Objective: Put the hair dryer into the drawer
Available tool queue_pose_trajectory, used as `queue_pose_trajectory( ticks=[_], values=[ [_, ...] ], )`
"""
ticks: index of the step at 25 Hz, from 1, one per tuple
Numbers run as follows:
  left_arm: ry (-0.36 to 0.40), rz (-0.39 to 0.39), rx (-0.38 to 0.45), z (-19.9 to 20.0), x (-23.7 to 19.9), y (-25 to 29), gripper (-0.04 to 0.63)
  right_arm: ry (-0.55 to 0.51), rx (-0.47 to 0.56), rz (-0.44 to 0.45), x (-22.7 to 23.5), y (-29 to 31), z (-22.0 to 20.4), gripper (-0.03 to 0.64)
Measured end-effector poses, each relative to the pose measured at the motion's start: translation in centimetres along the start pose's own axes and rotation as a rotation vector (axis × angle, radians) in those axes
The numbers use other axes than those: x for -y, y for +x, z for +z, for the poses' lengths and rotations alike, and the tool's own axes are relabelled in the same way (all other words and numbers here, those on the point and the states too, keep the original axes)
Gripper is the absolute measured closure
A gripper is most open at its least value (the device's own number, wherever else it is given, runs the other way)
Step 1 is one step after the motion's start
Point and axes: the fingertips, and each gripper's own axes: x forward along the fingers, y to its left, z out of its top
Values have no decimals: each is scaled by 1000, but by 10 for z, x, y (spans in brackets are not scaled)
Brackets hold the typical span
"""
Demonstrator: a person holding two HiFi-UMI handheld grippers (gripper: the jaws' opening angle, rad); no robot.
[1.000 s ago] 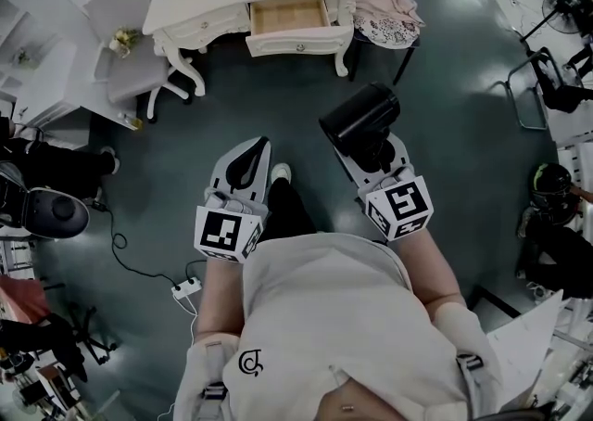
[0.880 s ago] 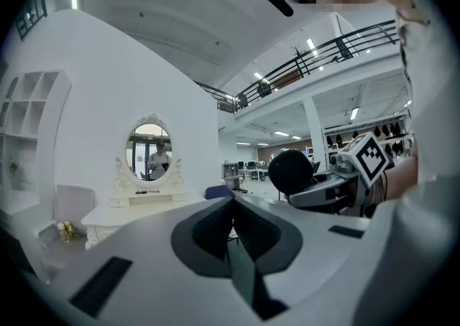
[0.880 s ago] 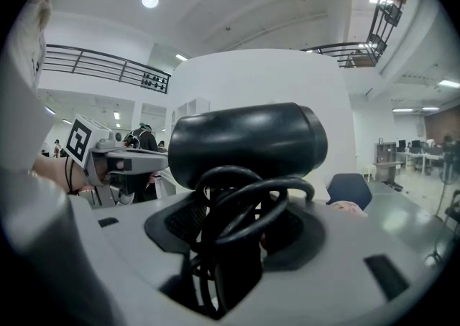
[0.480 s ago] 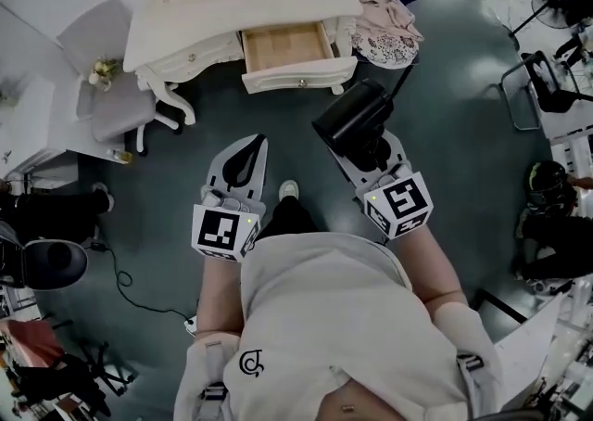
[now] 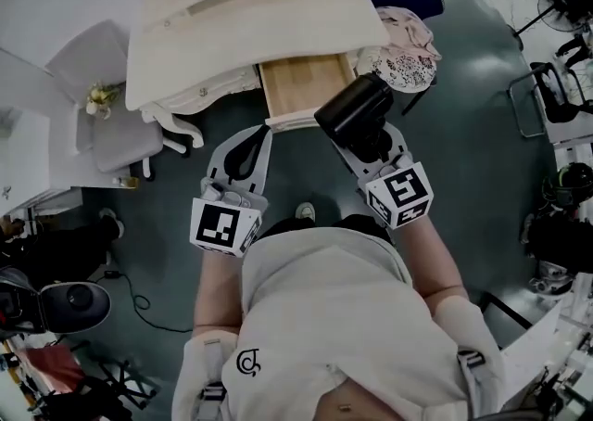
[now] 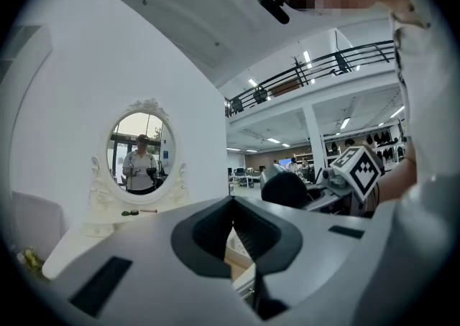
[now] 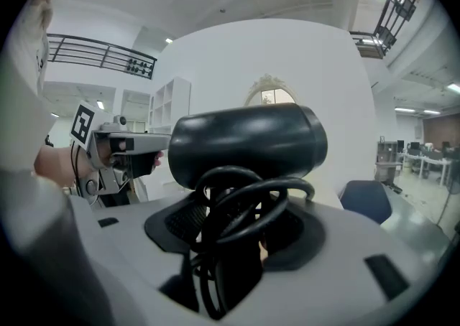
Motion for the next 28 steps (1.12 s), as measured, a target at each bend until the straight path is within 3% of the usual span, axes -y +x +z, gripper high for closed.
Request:
queue_pose_trajectory(
  ticks=[8,14,20,25,28],
  values=[
    [-25,36,-47,-21,-48,46,583,-1,-82,78,32,71,-16,377],
    [-56,79,-24,-39,-76,94,583,-41,-170,166,71,128,-47,377],
    [-57,109,-37,-65,-99,133,583,-83,-237,312,92,181,-81,377],
    [-158,113,-44,-97,-114,147,583,-155,-311,461,93,217,-118,377],
    [-160,126,-52,-106,-120,150,583,-212,-386,534,90,235,-150,377]
  ],
)
